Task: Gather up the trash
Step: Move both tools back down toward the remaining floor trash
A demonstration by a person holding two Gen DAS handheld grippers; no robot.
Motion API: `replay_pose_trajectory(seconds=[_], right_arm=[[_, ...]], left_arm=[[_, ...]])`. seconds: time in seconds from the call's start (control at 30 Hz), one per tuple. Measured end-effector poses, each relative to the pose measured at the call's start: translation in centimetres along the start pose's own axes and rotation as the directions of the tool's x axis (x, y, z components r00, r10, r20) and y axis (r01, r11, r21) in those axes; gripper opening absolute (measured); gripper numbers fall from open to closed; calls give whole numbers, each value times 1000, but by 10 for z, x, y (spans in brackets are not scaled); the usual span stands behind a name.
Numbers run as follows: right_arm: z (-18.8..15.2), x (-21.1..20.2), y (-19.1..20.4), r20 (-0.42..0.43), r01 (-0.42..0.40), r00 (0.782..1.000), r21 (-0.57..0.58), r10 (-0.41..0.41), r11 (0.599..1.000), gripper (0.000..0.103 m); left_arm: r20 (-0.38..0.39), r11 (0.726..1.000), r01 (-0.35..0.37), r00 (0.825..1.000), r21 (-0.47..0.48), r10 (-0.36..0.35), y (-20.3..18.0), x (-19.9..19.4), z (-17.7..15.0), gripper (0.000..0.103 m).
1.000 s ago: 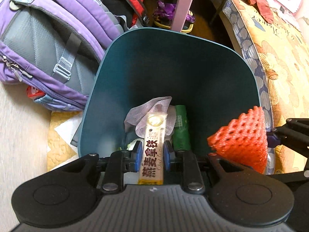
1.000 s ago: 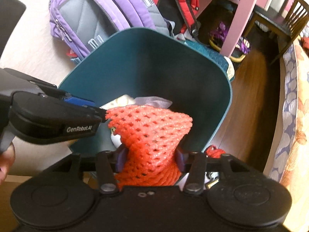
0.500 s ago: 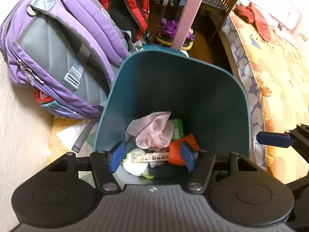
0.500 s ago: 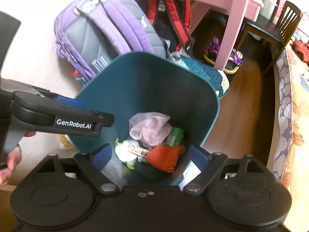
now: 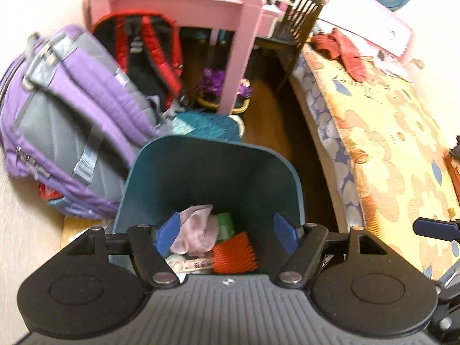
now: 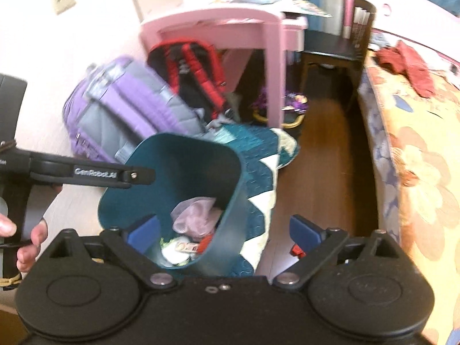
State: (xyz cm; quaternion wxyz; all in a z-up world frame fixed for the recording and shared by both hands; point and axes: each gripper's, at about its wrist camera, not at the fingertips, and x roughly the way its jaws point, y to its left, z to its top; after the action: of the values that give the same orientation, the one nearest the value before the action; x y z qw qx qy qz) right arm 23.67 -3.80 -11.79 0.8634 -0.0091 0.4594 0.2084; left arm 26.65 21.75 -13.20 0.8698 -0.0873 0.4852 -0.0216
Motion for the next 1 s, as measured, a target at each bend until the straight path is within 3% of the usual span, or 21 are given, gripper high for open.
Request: replay_pose_trajectory(seconds=[0.07, 0.3, 0.4, 0.43, 0.53, 0.8, 1.0], right_arm=[[-4, -10, -10, 19, 20, 1000, 33, -20, 999, 99], [-27, -44, -42, 68, 68, 995, 113, -76, 991, 100], [-40, -56, -59, 83, 86, 992, 142, -99, 986, 101], [-45, -59, -65, 85, 93, 991, 151, -107, 984, 101], [-64, -64, -91, 75, 114, 989, 184, -130, 976, 102], [-113, -38, -176, -20, 156, 988, 237, -155, 959, 102], [-148, 20, -248, -125, 177, 981, 245, -149, 953, 101]], left_arm=[[14, 999, 20, 1000, 27, -20, -10, -5, 1, 80], [35, 989, 52, 998, 135, -57, -53, -18, 1, 83], [43, 981, 67, 996, 181, -76, -74, -19, -2, 94], [47, 979, 66, 996, 193, -77, -81, -18, -3, 102], [48, 971, 91, 993, 219, -104, -102, -12, -8, 103], [-7, 966, 130, 991, 226, -132, -170, 45, -25, 103], [-31, 959, 111, 994, 262, -107, -231, 116, -56, 103]])
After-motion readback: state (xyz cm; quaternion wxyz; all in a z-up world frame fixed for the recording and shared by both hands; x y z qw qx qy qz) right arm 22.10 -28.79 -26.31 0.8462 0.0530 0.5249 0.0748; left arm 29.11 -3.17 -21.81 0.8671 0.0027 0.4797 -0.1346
